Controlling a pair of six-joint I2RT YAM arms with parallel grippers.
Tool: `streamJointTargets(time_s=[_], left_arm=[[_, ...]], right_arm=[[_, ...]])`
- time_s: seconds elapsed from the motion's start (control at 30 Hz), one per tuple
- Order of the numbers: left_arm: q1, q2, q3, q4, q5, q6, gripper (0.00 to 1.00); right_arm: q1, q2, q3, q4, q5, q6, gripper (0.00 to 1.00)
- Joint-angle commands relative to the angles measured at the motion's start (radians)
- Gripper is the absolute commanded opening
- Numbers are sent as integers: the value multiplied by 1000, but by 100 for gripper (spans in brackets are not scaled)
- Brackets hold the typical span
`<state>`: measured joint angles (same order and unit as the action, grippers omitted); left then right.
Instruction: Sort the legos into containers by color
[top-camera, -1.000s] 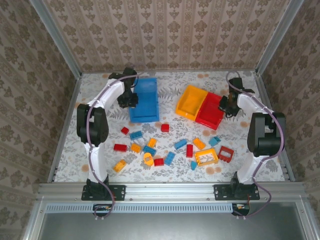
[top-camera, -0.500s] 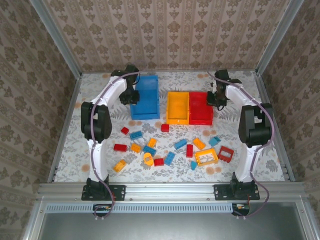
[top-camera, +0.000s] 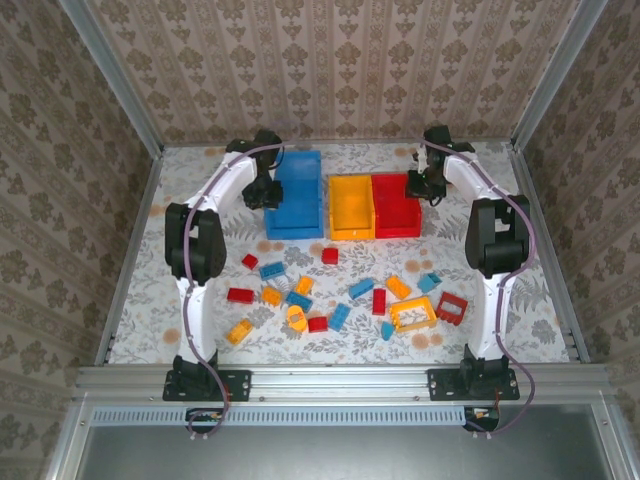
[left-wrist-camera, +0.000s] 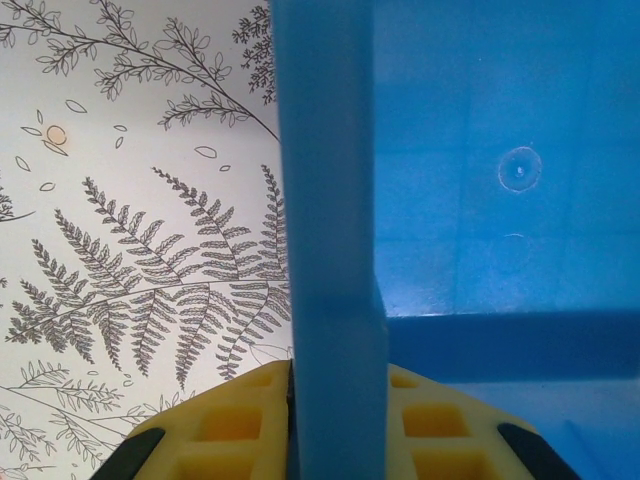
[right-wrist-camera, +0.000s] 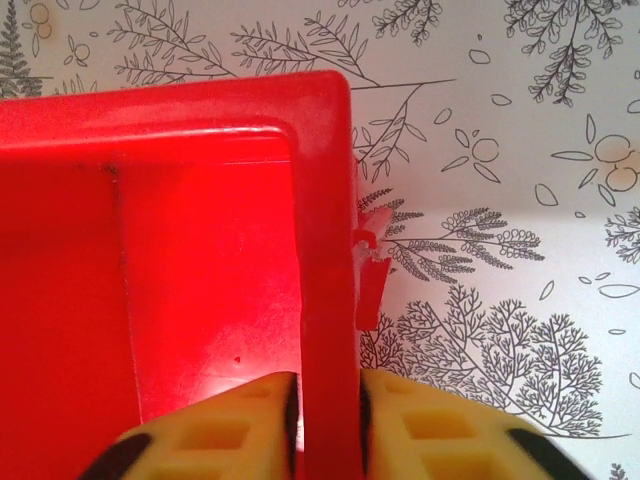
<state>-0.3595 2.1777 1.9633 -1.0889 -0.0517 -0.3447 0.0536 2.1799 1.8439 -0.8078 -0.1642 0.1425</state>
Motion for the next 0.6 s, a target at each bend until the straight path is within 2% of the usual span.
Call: streamJointTargets(time_s=[0.0,0.13,0.23,0.4,0.57], left_arm=[[-4,9,8,-49,8,-14,7],[-4,-6,8,-46,9,-39,30],[-4,-32,10,-37,18,-54,40],[-4,-97,2,-15,39,-85,51],[-6,-167,-13,-8,52,-106,54]], right_arm=[[6,8,46,-51,5,-1,32],[6,-36,42,-53,14,29,44],[6,-100,17,-47,42,64,47],[5,-221,-49,-22,79,129,49],[5,-324,-133,5,84,192,50]])
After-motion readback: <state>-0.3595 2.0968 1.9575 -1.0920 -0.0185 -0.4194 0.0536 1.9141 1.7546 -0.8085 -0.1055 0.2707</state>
